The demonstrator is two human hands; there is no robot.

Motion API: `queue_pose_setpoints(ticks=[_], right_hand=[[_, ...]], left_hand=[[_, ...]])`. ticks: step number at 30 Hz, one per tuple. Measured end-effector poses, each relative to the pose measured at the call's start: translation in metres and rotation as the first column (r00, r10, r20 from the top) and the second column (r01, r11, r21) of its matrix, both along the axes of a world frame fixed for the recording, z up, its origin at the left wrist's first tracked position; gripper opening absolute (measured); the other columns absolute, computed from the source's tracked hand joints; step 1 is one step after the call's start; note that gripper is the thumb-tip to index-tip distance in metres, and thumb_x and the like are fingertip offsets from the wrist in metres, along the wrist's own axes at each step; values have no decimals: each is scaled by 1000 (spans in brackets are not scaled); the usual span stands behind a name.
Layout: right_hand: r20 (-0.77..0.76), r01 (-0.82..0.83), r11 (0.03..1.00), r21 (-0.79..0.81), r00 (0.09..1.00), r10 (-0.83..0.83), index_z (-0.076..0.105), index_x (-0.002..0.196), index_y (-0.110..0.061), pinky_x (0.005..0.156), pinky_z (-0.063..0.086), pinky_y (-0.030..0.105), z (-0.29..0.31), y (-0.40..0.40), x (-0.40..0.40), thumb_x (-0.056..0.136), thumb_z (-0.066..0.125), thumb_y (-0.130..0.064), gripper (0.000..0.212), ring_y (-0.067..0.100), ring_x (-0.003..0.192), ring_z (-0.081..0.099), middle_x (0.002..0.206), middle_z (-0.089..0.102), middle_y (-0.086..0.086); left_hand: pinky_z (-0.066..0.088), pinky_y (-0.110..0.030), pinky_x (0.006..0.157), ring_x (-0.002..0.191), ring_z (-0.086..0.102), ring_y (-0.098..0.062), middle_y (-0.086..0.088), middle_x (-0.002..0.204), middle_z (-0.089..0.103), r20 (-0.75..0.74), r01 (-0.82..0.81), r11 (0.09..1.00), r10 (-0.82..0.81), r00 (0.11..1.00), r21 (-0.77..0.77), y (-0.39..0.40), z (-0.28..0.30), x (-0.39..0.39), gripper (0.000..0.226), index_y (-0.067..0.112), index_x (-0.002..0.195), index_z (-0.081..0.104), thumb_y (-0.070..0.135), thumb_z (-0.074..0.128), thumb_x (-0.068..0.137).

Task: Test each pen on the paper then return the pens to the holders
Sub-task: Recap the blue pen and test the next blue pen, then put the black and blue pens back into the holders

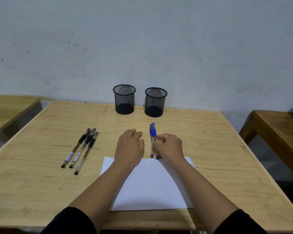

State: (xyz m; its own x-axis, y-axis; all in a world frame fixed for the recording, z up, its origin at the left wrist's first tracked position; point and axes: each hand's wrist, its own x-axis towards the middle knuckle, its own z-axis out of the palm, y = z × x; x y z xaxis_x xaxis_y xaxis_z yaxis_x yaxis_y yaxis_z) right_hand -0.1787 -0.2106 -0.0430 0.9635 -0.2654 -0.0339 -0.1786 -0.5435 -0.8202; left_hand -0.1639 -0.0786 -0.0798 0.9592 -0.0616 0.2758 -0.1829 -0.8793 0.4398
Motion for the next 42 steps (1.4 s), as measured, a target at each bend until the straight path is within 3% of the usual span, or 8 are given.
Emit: queue_pose_setpoints(ticks=[6,15,17,20,25,29,37,42], right_hand=[[9,-14,998,-68,1000,15,66,112,-6,63,43,18,-3,0,2,83,61,-17,31,13,75,55,108,68,9],[-38,-80,938,-337,997,71,62,108,-3,71,42,30,-3,4,11,89,49,-21,29,29,96,57,108,57,14],[72,-157,874,-460,974,213,59,111,-3,70,38,29,30,52,-23,90,46,-22,31,28,101,53,112,54,13],[83,-144,828,-542,971,224,51,128,-6,81,41,32,34,53,-19,93,42,-26,41,25,116,46,126,49,9],[105,-127,843,-522,972,212,41,137,-8,87,41,30,17,40,-24,91,45,-26,49,24,127,42,135,44,7],[50,-154,852,-501,977,206,27,145,-15,105,34,38,8,38,-27,92,46,-30,58,27,136,31,149,29,9],[46,-58,874,-483,995,92,24,145,-14,94,41,35,0,38,-4,90,49,-32,62,28,128,37,138,42,10],[4,-43,856,-516,999,53,24,143,-9,96,39,32,-4,34,15,92,50,-34,62,28,120,40,131,48,14]], left_hand=[[25,-33,112,133,33,-21,-8,140,45,-1,-11,999,11,1000,-34,-1,1,-3,39,13,130,48,27,41,94],[36,-31,103,121,44,-21,-9,129,53,-33,-94,996,94,995,-9,7,8,-4,37,9,125,51,26,39,94],[35,-32,104,120,45,-24,-11,127,54,109,-185,983,184,977,-1,63,42,-51,37,7,124,51,25,40,94],[37,-37,101,114,50,-30,-17,119,58,161,-207,978,201,966,19,73,46,-44,36,0,119,54,22,45,91],[42,-43,95,108,54,-36,-22,110,61,123,-244,969,238,964,36,83,45,-45,42,-4,112,58,26,41,89],[35,-42,101,118,45,-34,-19,123,54,61,-285,959,285,957,-17,96,39,-55,41,1,123,51,25,49,89],[20,-40,113,141,15,-30,-16,152,20,-210,-331,943,327,921,18,124,27,-38,71,20,144,19,57,40,87],[31,-36,105,131,31,-25,-5,144,37,-134,-288,955,294,946,64,123,21,-18,62,24,142,26,52,42,88]])
